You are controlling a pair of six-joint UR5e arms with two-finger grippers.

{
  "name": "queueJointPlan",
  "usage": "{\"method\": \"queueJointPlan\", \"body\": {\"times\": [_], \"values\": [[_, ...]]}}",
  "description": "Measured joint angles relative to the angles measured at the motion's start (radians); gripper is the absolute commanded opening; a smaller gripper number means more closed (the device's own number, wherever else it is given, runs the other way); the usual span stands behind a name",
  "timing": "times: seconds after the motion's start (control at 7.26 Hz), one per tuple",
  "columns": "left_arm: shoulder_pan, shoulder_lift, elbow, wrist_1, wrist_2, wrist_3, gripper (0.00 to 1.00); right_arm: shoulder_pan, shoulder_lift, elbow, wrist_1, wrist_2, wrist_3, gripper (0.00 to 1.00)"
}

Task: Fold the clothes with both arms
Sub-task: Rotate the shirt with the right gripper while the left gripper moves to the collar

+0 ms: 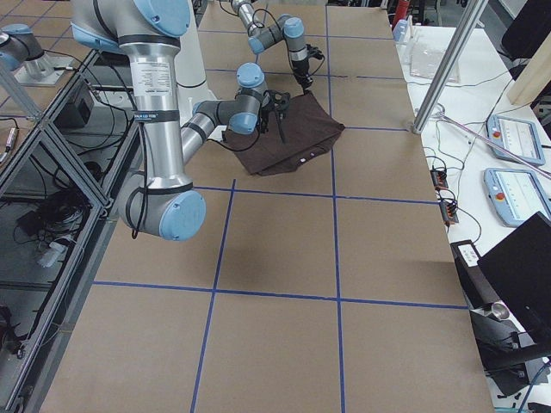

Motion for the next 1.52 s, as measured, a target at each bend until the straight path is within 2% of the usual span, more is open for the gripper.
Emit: {"method": "queueJointPlan", "body": {"times": [0.28, 0.69, 1.1, 1.24, 1.52], "values": [[-0.092, -0.119, 0.207, -0.091, 0.002, 0.096, 0.00, -0.001, 0.002, -0.002, 0.000, 0.001, 0.000, 1.00], [-0.134, -0.259, 0.472, -0.309, 0.008, 0.154, 0.00, -0.001, 0.006, -0.006, 0.000, 0.000, -0.001, 1.00], [-0.136, -0.327, 0.609, -0.449, 0.049, 0.160, 0.00, 0.001, 0.007, -0.013, 0.000, 0.000, -0.002, 1.00], [-0.135, -0.343, 0.645, -0.484, 0.063, 0.160, 0.99, 0.002, 0.007, -0.014, 0.000, 0.000, -0.002, 1.00], [-0.136, -0.349, 0.669, -0.506, 0.089, 0.228, 1.00, 0.003, 0.007, -0.016, 0.000, -0.002, -0.002, 1.00]]}}
